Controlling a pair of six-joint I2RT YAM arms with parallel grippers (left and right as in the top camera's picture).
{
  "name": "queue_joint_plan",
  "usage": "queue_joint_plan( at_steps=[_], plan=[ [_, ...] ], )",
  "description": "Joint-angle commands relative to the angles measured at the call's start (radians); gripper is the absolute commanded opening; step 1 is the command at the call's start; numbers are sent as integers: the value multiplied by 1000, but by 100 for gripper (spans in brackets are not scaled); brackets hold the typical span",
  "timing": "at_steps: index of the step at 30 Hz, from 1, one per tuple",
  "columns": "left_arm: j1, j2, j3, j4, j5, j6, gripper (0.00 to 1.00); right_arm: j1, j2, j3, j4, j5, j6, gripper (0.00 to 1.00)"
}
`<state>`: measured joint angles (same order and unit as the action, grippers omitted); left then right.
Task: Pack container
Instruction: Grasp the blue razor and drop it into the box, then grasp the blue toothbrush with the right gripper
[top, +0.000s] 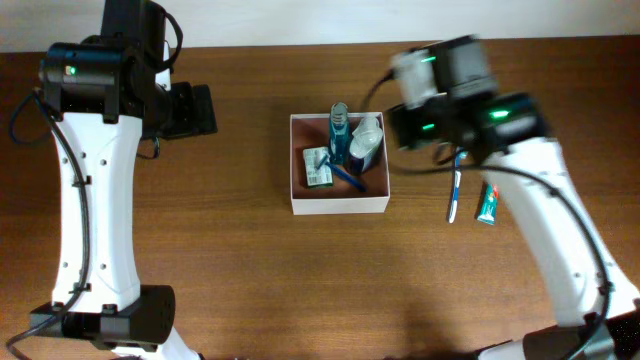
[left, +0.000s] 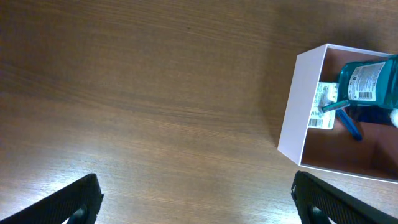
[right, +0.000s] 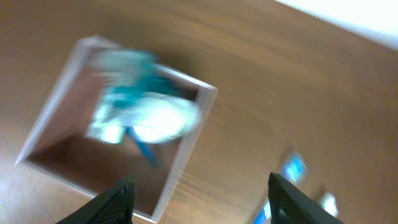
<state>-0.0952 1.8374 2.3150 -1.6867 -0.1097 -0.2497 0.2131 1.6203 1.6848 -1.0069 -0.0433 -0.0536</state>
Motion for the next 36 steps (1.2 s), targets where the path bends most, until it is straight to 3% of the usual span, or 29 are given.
queue_joint_plan(
  at_steps=[1, 6, 12, 16, 25, 30, 34, 36],
  plan=[
    [-1, -7, 10, -1, -8, 12, 99, -133, 52, -24, -35, -2, 263, 62],
    [-1, -7, 10, -1, -8, 12, 99, -247, 161, -93, -33, -37, 330, 60],
    [-1, -7, 10, -1, -8, 12, 99, -268, 372, -109, 9, -29, 333, 58],
    [-1, -7, 10, -1, -8, 12, 99, -274, 467, -109, 12, -39, 332, 49],
    [-1, -7, 10, -1, -8, 12, 99, -274, 526, -155, 28, -31, 389, 44],
    [-1, -7, 10, -1, -8, 12, 99, -277, 526, -213, 66, -31, 389, 30],
    [-1, -7, 10, -1, -8, 12, 99, -279, 525, -229, 72, -31, 388, 6],
    [-1, -7, 10, -1, -8, 12, 99, -280, 516, -222, 61, -30, 382, 4]
  ],
)
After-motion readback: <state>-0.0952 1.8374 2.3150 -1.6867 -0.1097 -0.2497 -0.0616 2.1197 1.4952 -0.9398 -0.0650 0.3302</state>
